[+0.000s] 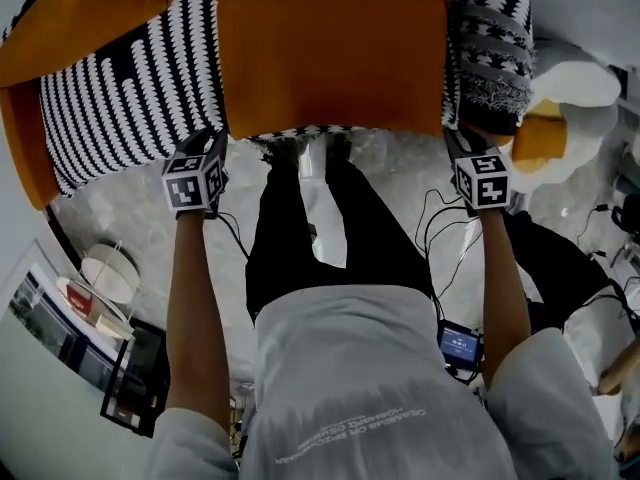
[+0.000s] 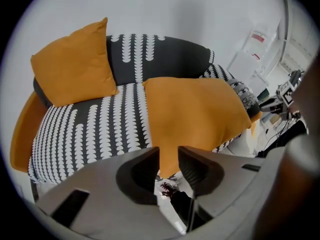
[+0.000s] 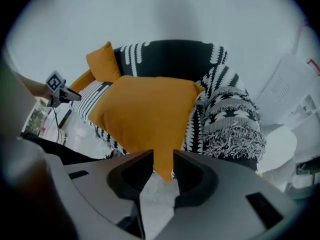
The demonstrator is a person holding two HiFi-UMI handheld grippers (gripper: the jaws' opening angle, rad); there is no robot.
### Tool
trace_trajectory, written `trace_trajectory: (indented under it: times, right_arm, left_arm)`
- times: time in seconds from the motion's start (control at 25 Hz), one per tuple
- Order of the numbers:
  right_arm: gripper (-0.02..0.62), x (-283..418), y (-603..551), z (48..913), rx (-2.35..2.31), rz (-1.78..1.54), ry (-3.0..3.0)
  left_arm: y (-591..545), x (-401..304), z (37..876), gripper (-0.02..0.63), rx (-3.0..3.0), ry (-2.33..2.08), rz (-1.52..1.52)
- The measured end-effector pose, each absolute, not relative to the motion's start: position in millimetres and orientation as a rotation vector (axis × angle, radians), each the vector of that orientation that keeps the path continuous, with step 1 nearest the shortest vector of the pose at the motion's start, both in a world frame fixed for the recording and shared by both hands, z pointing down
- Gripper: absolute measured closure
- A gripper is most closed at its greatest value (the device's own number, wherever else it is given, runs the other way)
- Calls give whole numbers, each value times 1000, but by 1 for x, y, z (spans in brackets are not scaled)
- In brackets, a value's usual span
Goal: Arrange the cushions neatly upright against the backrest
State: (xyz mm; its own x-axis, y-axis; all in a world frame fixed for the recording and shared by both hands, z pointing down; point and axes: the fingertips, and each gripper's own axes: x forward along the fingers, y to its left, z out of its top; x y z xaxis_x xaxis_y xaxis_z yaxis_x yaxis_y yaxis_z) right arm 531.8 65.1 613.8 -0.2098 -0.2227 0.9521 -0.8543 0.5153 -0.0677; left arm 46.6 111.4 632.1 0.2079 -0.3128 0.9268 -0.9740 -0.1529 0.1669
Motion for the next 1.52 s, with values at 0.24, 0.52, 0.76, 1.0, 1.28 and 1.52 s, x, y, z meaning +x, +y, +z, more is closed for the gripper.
trace_trajectory:
  times: [0.24, 0.52, 0.76, 1.0, 1.28, 1.52]
  right_arm:
    - [456, 537, 76, 648, 847, 750, -1676]
    - [399, 544, 90, 689, 759, 747, -1635]
    - [364, 542, 94, 710, 730, 779, -1638]
    - [364, 539, 97, 723, 723, 818, -1639]
    - [386, 528, 95, 735, 760, 860, -1621]
    - [494, 522, 97, 733, 745, 859, -1599]
  left_arm:
    - [131, 35, 671, 421, 1587, -1183, 994]
    - [146, 45, 715, 367, 1573, -1102, 1117]
    - [147, 51, 736, 363, 1526, -1121, 983]
    - [146, 49, 740, 345, 1600, -1103, 1050]
    - [156, 40, 744, 336, 1573, -1148, 1015]
    - [157, 49, 750, 402, 1552, -1122, 981]
